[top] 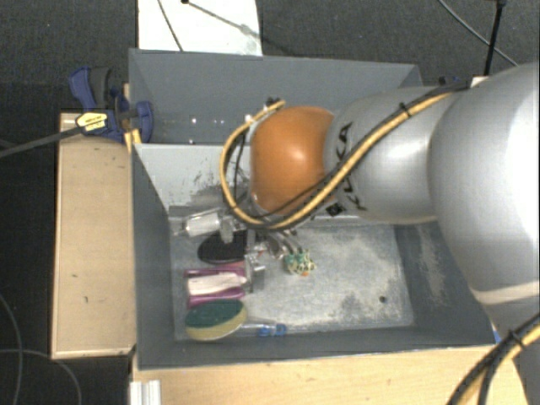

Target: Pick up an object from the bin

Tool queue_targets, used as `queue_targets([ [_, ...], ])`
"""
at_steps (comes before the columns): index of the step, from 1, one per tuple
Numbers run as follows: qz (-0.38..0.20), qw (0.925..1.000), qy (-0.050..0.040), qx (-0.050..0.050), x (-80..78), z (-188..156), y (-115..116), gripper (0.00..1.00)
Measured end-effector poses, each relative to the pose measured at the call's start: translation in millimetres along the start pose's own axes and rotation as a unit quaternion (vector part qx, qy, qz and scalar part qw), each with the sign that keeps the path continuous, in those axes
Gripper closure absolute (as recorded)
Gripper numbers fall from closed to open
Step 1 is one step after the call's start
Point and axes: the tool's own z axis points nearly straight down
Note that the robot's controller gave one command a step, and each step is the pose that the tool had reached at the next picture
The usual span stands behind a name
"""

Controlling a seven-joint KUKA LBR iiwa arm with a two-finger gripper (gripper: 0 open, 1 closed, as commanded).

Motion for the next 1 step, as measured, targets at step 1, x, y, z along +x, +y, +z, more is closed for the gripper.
queue_targets([
  [1,-0.002,1.0000,-0.0038,-0.001,-25.3,35.1,-1.7,0.00],
])
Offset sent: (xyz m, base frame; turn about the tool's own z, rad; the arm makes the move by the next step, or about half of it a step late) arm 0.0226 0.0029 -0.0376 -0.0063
